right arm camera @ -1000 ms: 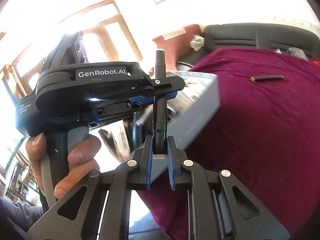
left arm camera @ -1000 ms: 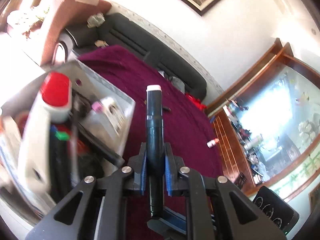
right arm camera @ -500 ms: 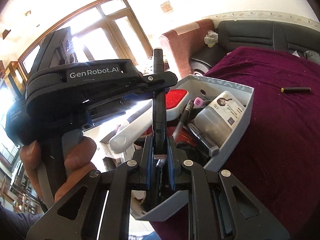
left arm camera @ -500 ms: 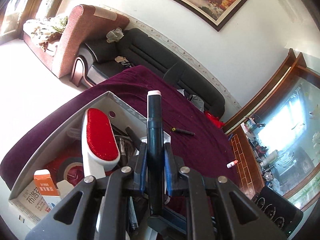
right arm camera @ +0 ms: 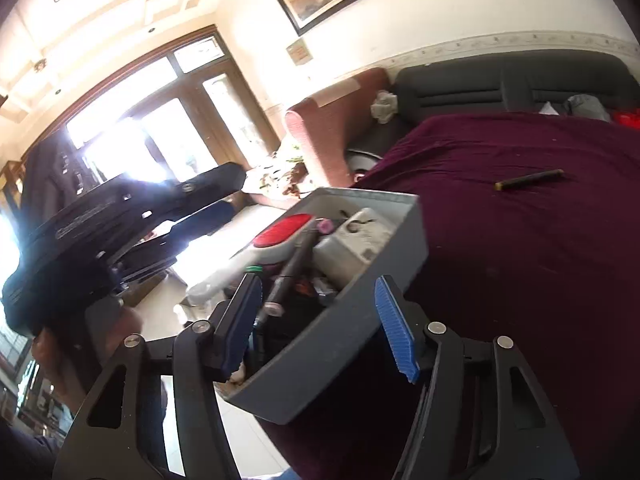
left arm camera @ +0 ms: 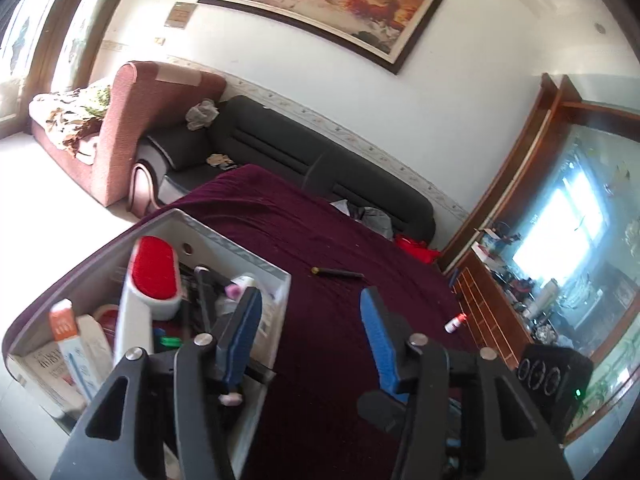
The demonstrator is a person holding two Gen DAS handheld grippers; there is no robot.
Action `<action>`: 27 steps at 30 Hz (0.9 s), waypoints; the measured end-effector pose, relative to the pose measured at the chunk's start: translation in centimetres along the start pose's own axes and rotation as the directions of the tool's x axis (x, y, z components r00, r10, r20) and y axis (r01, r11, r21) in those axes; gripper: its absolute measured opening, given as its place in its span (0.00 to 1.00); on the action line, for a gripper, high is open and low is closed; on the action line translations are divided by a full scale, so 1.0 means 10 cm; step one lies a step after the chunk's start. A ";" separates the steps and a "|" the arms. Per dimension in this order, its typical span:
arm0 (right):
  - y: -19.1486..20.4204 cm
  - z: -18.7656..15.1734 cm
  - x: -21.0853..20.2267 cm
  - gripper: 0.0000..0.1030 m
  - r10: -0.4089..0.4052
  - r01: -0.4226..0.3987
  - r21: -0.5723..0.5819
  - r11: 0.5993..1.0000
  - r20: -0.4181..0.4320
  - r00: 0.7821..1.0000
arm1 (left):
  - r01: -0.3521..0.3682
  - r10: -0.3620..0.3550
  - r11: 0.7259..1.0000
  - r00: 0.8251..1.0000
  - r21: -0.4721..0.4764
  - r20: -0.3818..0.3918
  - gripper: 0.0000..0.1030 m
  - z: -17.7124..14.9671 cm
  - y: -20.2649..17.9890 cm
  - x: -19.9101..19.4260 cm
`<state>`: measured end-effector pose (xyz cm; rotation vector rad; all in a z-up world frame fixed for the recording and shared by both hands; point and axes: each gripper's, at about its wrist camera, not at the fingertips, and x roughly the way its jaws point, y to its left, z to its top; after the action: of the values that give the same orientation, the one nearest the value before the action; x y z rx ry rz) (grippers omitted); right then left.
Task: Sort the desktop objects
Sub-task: 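Move the right tool to the yellow-capped black marker and close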
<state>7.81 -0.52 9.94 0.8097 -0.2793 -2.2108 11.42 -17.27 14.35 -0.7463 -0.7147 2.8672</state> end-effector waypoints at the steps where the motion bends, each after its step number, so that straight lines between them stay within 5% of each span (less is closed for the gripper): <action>1: -0.12 0.02 -0.06 0.65 -0.024 0.024 0.011 1.000 0.007 1.000 | 0.029 -0.028 0.999 0.999 0.032 -0.017 0.36 -0.08 -0.15 0.05; 2: -0.28 0.03 -0.17 0.66 -0.059 0.058 0.027 0.998 0.020 0.998 | 0.042 -0.041 0.998 0.999 0.055 -0.031 1.00 -0.15 -0.26 0.09; 7: -1.07 0.14 -0.49 0.77 -0.254 0.254 0.015 0.967 0.057 0.965 | 0.100 -0.078 0.982 0.988 0.163 -0.134 1.00 -0.56 -0.78 0.56; 13: -1.96 0.37 -0.09 0.77 -0.444 0.445 0.102 0.890 -0.036 0.896 | 0.061 -0.017 0.984 0.967 0.168 -0.255 1.00 -0.81 -0.86 1.35; 18: -2.32 0.76 0.66 0.77 -0.410 0.416 0.014 0.909 -0.148 0.900 | 0.047 -0.004 0.987 0.962 0.151 -0.275 1.00 -0.89 -0.76 1.92; 20: -2.46 0.95 1.00 0.77 -0.426 0.421 -0.069 0.904 -0.185 0.885 | 0.050 -0.013 0.992 0.954 0.117 -0.298 1.00 -0.91 -0.65 2.10; 27: -2.76 1.60 1.75 0.77 -0.408 0.386 -0.145 0.911 -0.184 0.894 | 0.081 -0.086 0.996 0.950 -0.030 -0.302 1.00 -0.93 -0.29 2.26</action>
<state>-27.27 5.27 2.44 1.1119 0.1203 -2.4624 -3.96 -6.24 -1.39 -1.0986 -0.7087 2.5901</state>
